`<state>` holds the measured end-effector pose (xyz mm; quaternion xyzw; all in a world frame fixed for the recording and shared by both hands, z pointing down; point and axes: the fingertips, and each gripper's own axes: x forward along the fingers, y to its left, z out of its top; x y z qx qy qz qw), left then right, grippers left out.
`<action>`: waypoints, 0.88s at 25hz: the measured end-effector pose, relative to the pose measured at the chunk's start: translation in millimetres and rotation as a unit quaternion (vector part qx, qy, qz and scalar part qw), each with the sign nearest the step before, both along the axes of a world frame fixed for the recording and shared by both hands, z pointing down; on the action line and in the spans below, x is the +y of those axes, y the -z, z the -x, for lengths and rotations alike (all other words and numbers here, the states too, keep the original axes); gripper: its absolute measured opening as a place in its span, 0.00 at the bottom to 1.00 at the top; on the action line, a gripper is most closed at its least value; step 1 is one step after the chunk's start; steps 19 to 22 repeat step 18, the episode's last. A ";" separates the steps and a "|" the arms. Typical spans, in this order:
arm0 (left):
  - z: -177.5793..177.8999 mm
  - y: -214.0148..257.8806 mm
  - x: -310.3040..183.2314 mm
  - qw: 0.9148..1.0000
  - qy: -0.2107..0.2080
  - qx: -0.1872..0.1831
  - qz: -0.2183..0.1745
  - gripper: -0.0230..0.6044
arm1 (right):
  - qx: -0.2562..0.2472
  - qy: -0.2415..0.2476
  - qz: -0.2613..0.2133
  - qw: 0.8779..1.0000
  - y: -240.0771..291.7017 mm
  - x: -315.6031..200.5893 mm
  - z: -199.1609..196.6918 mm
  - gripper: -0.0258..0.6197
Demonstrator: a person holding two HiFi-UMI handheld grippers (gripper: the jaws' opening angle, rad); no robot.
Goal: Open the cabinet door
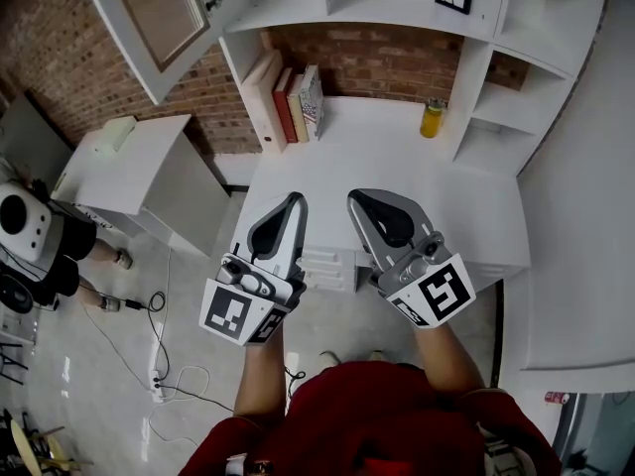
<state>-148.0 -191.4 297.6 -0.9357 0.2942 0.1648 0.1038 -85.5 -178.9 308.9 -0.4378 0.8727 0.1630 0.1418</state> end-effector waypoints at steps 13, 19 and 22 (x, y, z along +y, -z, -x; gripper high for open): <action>3.2 -11.7 3.8 1.000 -0.001 -0.010 0.006 0.05 | -0.003 0.003 0.007 1.000 -9.1 1.2 4.4 0.06; 8.0 -8.8 5.0 1.000 0.001 -0.005 0.006 0.05 | -0.003 0.002 0.008 1.000 -7.6 2.0 7.2 0.06; 8.0 -8.8 5.0 1.000 0.001 -0.005 0.006 0.05 | -0.003 0.002 0.008 1.000 -7.6 2.0 7.2 0.06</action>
